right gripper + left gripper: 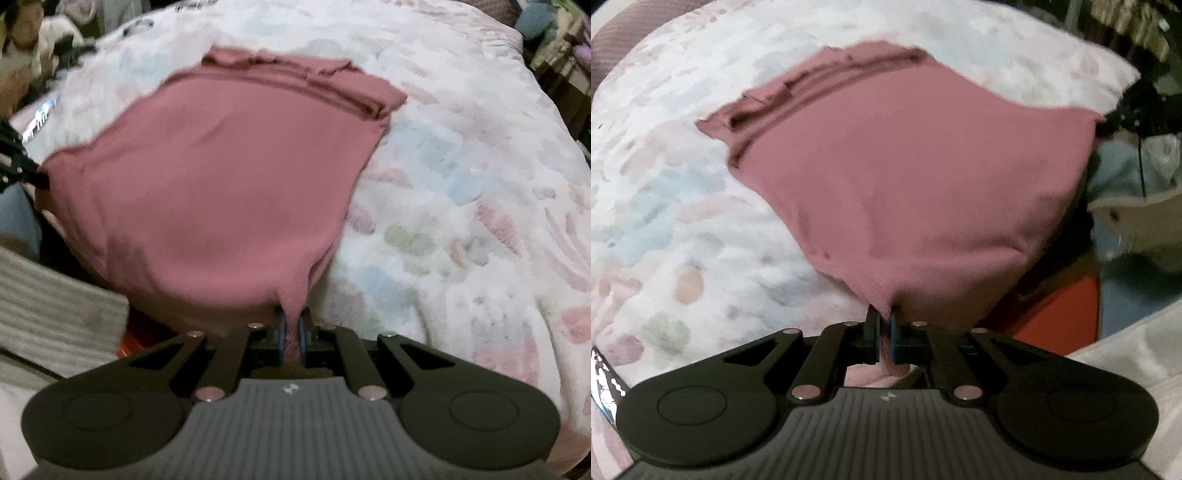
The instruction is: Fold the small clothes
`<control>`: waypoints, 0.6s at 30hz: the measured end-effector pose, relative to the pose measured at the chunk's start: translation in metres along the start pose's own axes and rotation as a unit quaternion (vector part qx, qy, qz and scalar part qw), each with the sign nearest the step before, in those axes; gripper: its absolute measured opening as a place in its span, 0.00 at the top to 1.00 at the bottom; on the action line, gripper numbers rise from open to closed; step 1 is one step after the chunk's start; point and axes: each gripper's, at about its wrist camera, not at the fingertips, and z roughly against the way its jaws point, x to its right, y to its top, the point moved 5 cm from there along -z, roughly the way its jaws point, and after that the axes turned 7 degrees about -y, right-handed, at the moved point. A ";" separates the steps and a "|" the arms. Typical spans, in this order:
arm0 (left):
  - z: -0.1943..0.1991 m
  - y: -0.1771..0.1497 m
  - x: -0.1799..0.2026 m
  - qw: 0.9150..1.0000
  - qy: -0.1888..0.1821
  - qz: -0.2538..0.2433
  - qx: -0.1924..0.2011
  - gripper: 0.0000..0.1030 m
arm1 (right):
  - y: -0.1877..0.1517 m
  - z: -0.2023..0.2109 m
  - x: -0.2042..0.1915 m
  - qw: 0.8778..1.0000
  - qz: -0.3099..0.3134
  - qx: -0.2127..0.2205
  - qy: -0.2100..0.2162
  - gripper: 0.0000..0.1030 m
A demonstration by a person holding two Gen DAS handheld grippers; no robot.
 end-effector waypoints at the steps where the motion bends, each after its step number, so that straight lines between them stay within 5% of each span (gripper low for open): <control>1: 0.007 0.003 -0.003 1.000 -0.001 0.005 0.007 0.96 | 0.004 0.006 0.003 1.000 -0.007 0.007 0.004 0.98; 18: 0.051 0.072 -0.051 0.993 0.080 0.031 0.081 0.96 | 0.100 0.041 0.051 0.994 -0.021 0.107 -0.030 0.98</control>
